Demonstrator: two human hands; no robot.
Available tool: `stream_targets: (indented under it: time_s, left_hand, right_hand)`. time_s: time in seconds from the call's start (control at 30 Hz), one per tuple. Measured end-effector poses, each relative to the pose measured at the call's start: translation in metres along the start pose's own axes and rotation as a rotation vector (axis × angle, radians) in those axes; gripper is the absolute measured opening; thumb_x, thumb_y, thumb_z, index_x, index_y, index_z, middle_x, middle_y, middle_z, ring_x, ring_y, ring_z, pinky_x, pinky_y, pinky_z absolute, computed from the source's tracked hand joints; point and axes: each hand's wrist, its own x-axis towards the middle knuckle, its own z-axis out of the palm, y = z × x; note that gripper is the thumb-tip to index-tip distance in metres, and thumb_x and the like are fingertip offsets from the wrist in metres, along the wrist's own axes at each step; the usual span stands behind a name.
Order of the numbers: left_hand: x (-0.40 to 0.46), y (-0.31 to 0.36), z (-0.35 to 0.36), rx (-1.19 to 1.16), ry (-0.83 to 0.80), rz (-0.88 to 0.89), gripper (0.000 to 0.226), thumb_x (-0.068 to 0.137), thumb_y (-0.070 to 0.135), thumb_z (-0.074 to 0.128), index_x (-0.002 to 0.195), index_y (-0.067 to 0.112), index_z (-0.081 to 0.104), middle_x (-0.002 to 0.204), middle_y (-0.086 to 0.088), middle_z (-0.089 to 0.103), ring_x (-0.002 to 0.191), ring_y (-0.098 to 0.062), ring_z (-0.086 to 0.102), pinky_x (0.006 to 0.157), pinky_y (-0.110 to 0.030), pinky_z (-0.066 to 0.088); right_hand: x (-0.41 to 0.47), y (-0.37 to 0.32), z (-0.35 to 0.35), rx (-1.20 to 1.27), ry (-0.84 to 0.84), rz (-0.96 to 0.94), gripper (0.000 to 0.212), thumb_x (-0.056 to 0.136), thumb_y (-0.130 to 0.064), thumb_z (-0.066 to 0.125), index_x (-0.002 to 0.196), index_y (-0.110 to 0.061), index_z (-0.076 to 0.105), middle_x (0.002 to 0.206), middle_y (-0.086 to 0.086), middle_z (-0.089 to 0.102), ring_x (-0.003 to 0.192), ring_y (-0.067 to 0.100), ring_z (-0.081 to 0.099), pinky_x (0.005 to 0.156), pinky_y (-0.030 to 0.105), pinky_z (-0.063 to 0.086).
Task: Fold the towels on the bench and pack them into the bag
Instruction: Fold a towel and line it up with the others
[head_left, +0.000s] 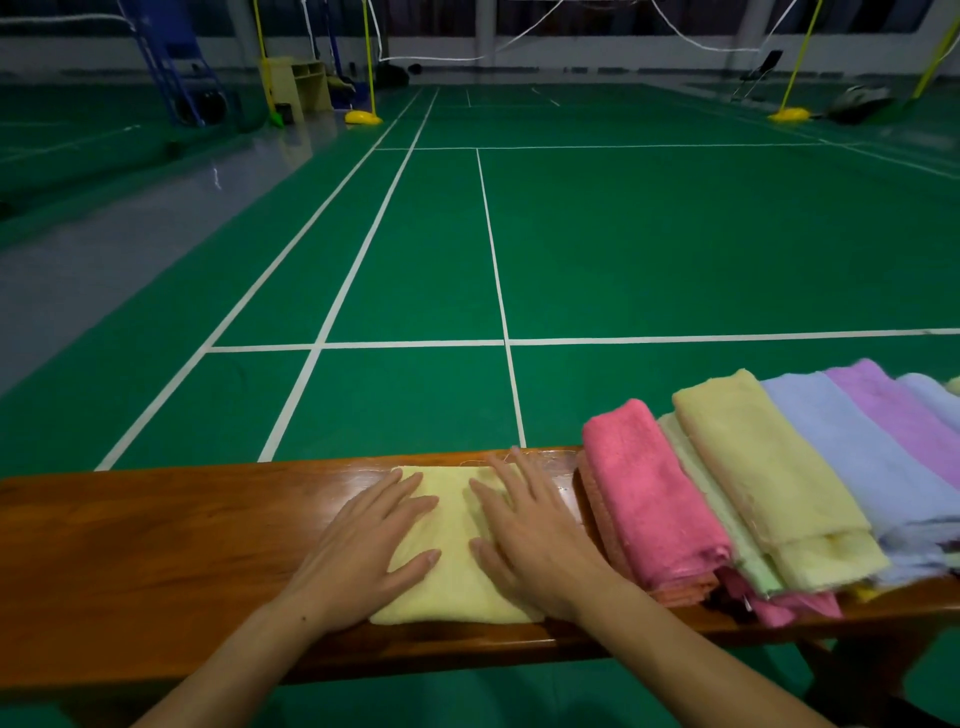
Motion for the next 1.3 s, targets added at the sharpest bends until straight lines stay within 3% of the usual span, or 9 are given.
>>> stream_targets:
  time_s: [0.13,0.23,0.37,0.5,0.6,0.7,0.9,1.1,1.3]
  left_hand:
    - [-0.017,-0.009,-0.011,-0.082,0.106,0.034,0.050,0.096,0.076,0.047,0.139,0.050,0.052,0.143,0.035,0.044,0.138,0.011,0.035,0.116,-0.031,0.041]
    - [-0.030,-0.010,-0.013,-0.096,0.057,0.064,0.059,0.089,0.085,0.052,0.136,0.050,0.054,0.139,0.037,0.047,0.135,0.012,0.038,0.113,-0.024,0.039]
    - [-0.043,-0.007,-0.017,-0.047,-0.073,0.079,0.071,0.079,0.094,0.050,0.138,0.054,0.047,0.154,0.037,0.032,0.146,0.012,0.021,0.118,-0.020,0.022]
    - [-0.045,-0.002,-0.017,0.079,-0.046,0.137,0.053,0.087,0.073,0.053,0.135,0.051,0.049,0.159,0.030,0.037,0.148,0.005,0.028,0.119,-0.024,0.022]
    - [-0.041,0.000,-0.014,0.148,0.022,0.165,0.039,0.089,0.059,0.053,0.127,0.047,0.058,0.150,0.024,0.053,0.137,0.001,0.047,0.110,-0.023,0.032]
    - [-0.033,-0.001,-0.015,0.102,0.083,0.139,0.034,0.096,0.056,0.048,0.124,0.044,0.064,0.140,0.026,0.060,0.126,0.005,0.053,0.105,-0.022,0.042]
    - [-0.020,-0.007,-0.017,-0.126,0.150,0.003,0.032,0.099,0.063,0.041,0.110,0.042,0.063,0.095,0.025,0.065,0.088,0.003,0.058,0.077,-0.027,0.053]
    - [-0.013,-0.012,-0.014,-0.374,0.169,-0.033,0.033,0.100,0.067,0.042,0.111,0.042,0.060,0.102,0.026,0.065,0.084,-0.004,0.065,0.061,-0.019,0.051]
    - [-0.019,-0.007,-0.025,-0.461,0.188,-0.025,0.046,0.099,0.075,0.037,0.112,0.038,0.061,0.093,0.022,0.067,0.067,-0.004,0.065,0.050,-0.012,0.044]
  right_hand:
    - [-0.015,0.011,-0.010,0.202,0.175,0.205,0.055,0.106,-0.048,0.047,0.154,-0.023,0.041,0.158,0.000,0.034,0.141,0.020,0.041,0.119,0.037,0.038]
    - [-0.028,0.009,-0.005,0.304,0.071,0.104,0.055,0.106,-0.051,0.048,0.154,-0.026,0.040,0.161,-0.006,0.028,0.133,0.013,0.050,0.113,0.031,0.042]
    - [-0.038,0.005,0.002,0.222,-0.055,-0.060,0.067,0.100,-0.067,0.046,0.155,-0.030,0.033,0.171,-0.002,0.013,0.151,0.017,0.031,0.121,0.036,0.033]
    - [-0.041,0.009,-0.003,0.064,-0.132,-0.143,0.084,0.091,-0.079,0.048,0.154,-0.026,0.031,0.171,0.005,0.013,0.155,0.024,0.020,0.126,0.040,0.025]
    - [-0.035,0.008,-0.004,-0.006,-0.125,-0.173,0.073,0.092,-0.065,0.051,0.150,-0.023,0.036,0.171,0.008,0.020,0.157,0.029,0.019,0.129,0.045,0.024]
    - [-0.031,0.006,-0.003,0.003,-0.136,-0.151,0.064,0.094,-0.049,0.057,0.149,-0.022,0.039,0.171,0.005,0.023,0.159,0.028,0.018,0.129,0.042,0.020]
    - [-0.026,0.015,-0.004,0.255,-0.026,-0.003,0.038,0.097,-0.043,0.047,0.128,-0.025,0.059,0.172,-0.006,0.025,0.135,0.023,0.054,0.108,0.036,0.046]
    - [-0.027,0.011,-0.009,0.342,0.065,0.014,0.037,0.096,-0.038,0.050,0.123,-0.023,0.070,0.157,-0.004,0.053,0.130,0.016,0.059,0.111,0.030,0.044]
    - [-0.029,0.010,-0.011,0.294,0.103,0.013,0.043,0.098,-0.044,0.044,0.128,-0.020,0.065,0.126,-0.003,0.071,0.104,0.017,0.064,0.092,0.039,0.053]
